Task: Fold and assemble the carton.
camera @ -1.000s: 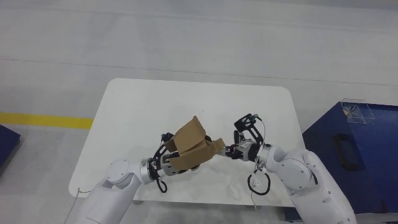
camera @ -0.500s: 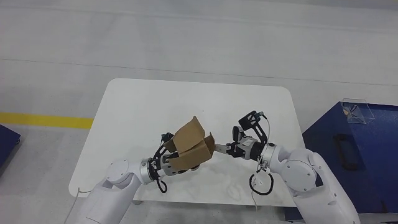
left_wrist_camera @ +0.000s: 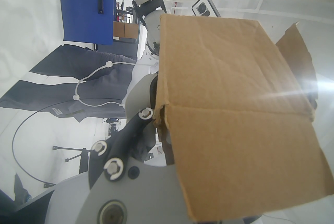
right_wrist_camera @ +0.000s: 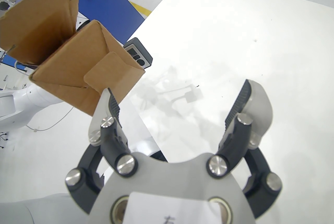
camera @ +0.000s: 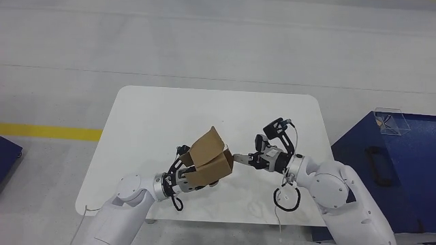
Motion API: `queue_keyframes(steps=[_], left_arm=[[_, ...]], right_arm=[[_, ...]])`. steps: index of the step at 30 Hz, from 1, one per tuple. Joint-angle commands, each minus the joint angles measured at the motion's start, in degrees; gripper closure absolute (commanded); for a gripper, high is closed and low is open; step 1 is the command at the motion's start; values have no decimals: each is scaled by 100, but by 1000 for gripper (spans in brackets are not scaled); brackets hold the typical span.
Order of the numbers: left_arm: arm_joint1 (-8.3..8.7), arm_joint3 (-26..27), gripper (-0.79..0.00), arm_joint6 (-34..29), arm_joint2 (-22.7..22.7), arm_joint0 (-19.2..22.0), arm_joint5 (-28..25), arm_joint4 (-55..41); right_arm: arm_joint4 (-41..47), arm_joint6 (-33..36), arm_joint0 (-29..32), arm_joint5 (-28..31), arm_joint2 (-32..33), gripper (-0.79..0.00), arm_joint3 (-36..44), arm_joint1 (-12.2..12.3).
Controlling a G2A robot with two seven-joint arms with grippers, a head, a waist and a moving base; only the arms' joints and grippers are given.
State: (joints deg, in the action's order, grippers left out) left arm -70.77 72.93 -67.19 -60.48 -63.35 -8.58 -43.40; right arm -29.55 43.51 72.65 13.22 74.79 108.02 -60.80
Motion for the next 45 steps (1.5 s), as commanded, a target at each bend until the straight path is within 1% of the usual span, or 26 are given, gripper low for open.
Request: queue_keyframes(steps=[1, 9, 20, 25, 32, 41, 45], left_arm=[[0, 0, 0, 0, 0, 0, 0, 0], [0, 0, 0, 0, 0, 0, 0, 0], [0, 0, 0, 0, 0, 0, 0, 0], [11, 183, 0, 197, -30, -113, 48, 57], [27, 264, 0, 199, -82, -171, 75, 87], [40, 340, 0, 196, -93, -201, 100, 193], [45, 376, 0, 185, -97, -220, 93, 228]], right_arm=[[-6, -3, -30, -23, -25, -785, 21, -3], [-21, 3, -150, -120, -78, -785, 74, -8], [-161, 134, -386, -366, -317, -785, 60, -33], [-232, 191, -449, -455, -392, -785, 41, -41], [-340, 248, -438, -514, -399, -785, 86, -33], [-323, 258, -351, -542, -249, -785, 305, -8], [-382, 305, -366, -554, -299, -785, 322, -8]])
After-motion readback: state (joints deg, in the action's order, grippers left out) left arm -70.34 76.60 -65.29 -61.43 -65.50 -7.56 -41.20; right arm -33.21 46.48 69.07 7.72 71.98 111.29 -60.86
